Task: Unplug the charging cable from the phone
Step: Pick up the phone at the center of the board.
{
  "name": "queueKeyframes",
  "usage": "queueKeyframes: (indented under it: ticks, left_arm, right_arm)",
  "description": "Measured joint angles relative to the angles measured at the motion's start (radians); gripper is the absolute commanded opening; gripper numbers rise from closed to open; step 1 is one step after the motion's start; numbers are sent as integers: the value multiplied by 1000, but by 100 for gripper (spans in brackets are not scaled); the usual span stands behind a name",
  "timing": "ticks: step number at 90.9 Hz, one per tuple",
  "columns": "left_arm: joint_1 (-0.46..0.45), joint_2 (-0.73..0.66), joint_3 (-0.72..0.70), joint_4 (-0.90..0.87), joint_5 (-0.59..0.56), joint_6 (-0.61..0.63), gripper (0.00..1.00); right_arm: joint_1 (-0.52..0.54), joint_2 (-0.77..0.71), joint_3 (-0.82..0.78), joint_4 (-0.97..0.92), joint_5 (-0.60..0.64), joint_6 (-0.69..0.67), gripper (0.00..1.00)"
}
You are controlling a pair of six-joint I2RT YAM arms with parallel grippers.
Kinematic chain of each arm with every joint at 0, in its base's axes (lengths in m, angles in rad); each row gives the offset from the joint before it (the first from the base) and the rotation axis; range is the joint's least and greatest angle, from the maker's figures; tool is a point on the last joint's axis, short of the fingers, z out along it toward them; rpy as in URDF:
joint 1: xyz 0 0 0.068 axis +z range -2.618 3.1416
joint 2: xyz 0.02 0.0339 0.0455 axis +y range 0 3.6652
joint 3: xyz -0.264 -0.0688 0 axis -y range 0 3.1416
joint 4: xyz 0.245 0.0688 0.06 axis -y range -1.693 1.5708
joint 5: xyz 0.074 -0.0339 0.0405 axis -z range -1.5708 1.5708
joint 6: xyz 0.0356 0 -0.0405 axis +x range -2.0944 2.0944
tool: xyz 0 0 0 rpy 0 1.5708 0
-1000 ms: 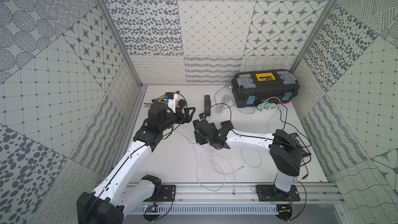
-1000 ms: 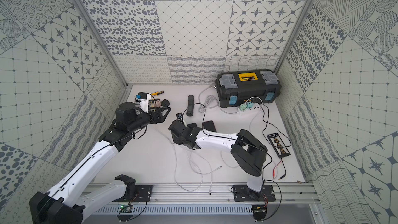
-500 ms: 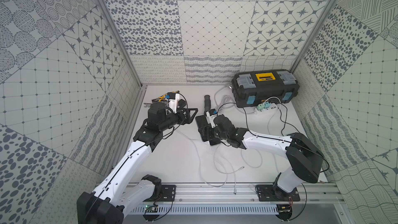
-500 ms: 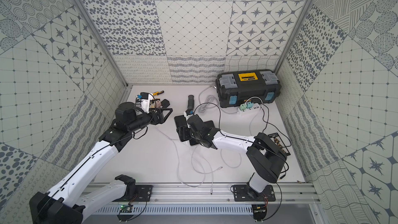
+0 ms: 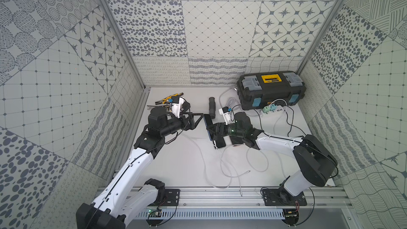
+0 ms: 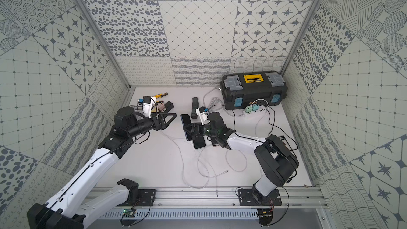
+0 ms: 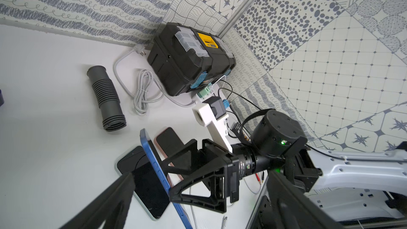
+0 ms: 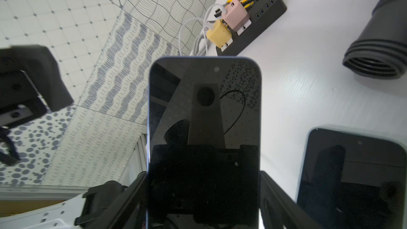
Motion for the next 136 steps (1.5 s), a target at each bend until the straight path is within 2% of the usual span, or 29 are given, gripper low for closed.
queueKeyframes:
  ticks: [26, 54, 94, 136]
  left_arm:
    - [11, 7, 0, 31, 113, -30, 98]
    - [11, 62, 8, 109, 249, -86, 98]
    - [11, 146, -9, 296, 390, -225, 98]
    - [11, 183, -23, 454, 436, -350, 98]
  right_arm:
    - [-40, -4, 0, 193, -198, 152, 54]
    - [-58, -19, 0, 317, -320, 280, 55]
    - [-68, -48, 0, 498, -398, 432, 55]
    - [-64, -48, 0, 528, -410, 455, 55]
